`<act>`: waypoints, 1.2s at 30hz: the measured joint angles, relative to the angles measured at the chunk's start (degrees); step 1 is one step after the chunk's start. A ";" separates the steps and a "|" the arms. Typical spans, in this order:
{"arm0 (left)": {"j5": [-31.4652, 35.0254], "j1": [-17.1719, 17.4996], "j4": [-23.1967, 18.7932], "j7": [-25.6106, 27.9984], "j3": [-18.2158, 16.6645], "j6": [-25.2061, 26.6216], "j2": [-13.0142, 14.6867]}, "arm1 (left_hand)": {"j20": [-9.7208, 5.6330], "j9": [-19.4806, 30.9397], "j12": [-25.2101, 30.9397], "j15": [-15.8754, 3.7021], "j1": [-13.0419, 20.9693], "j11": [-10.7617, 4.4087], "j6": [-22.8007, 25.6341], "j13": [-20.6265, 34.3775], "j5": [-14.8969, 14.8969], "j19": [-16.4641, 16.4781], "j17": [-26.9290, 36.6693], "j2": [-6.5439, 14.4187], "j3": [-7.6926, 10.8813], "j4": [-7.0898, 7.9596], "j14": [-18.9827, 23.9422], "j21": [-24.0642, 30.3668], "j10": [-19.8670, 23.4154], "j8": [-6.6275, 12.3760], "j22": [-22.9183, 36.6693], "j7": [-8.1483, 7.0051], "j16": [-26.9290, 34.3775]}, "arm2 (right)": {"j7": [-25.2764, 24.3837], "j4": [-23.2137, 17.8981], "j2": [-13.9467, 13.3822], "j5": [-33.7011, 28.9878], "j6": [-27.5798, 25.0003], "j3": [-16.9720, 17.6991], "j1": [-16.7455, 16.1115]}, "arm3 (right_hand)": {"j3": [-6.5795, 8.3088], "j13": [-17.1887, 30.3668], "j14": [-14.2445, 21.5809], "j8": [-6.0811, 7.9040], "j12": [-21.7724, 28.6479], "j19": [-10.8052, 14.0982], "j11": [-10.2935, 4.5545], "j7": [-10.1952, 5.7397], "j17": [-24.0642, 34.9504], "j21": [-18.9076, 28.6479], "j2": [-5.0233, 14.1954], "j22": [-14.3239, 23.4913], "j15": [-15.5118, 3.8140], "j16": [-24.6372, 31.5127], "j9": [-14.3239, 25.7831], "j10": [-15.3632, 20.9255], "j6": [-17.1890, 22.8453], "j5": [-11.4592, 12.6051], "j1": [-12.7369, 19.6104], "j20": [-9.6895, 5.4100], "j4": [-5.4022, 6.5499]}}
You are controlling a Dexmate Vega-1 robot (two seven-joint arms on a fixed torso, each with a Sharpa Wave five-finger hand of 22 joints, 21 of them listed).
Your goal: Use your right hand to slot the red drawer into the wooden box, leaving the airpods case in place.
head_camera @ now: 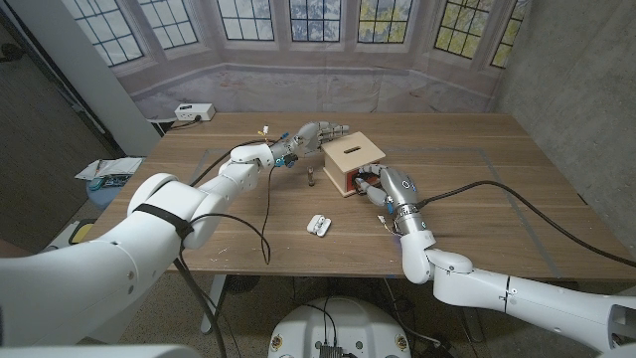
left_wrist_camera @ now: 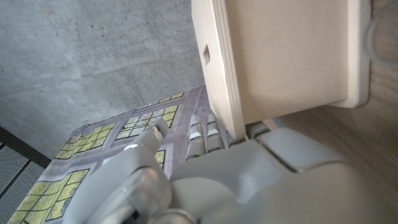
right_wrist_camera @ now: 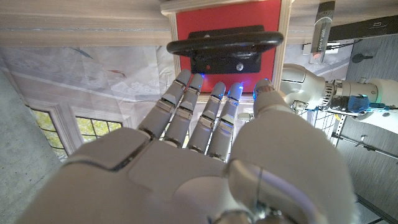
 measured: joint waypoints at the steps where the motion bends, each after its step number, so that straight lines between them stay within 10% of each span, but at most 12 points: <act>1: 0.00 0.03 -0.03 -0.02 0.00 -0.01 0.02 | 0.00 0.00 0.00 0.00 0.00 0.00 0.00 0.00 0.00 0.00 0.01 0.00 0.00 0.00 0.00 0.00 0.00 0.00 0.00 0.00 -0.02 | 0.02 0.00 -0.04 -0.01 0.00 -0.01 0.01 | 0.00 0.00 0.00 0.00 0.00 0.00 0.00 0.00 0.00 0.00 0.00 0.00 0.00 0.00 0.00 0.00 0.00 0.00 0.00 0.00 0.00; 36: 0.05 0.64 -1.05 -0.08 0.05 0.00 0.88 | 0.31 0.00 0.00 0.30 -0.01 0.00 0.00 0.00 0.00 0.30 0.08 -0.01 0.16 0.16 0.32 0.08 0.00 0.00 0.03 0.00 -0.04 | 1.27 -5.26 -5.48 1.46 -0.89 0.21 -1.30 | -0.01 -0.14 0.00 -0.01 -0.27 0.00 -0.21 -0.22 0.27 0.00 0.00 0.00 0.00 0.43 0.00 0.02 0.19 -0.23 0.00 0.00 0.00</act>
